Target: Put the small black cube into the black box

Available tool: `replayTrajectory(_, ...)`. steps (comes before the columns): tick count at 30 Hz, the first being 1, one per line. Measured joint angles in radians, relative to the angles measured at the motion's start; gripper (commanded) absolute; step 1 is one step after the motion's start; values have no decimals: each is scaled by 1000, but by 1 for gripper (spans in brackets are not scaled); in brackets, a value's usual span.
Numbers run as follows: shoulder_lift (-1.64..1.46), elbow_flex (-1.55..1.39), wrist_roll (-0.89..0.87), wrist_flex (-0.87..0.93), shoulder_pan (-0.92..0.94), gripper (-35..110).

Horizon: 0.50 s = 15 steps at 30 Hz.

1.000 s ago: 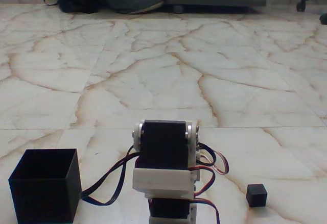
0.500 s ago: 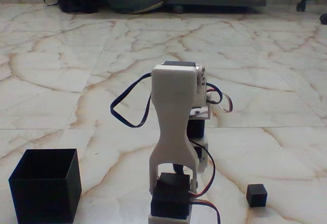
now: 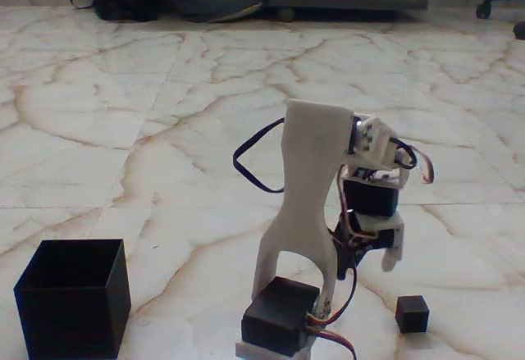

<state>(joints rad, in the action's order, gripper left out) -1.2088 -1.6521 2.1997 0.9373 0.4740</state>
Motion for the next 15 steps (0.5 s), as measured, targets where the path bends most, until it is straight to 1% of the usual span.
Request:
replayTrajectory(2,31,44,107,2,51,9)
replayTrajectory(5,135,150,172,-5,112,9)
replayTrajectory(9,164,199,169,3,158,9)
replayTrajectory(12,213,199,103,3,164,9)
replayTrajectory(15,295,252,75,-8,176,9)
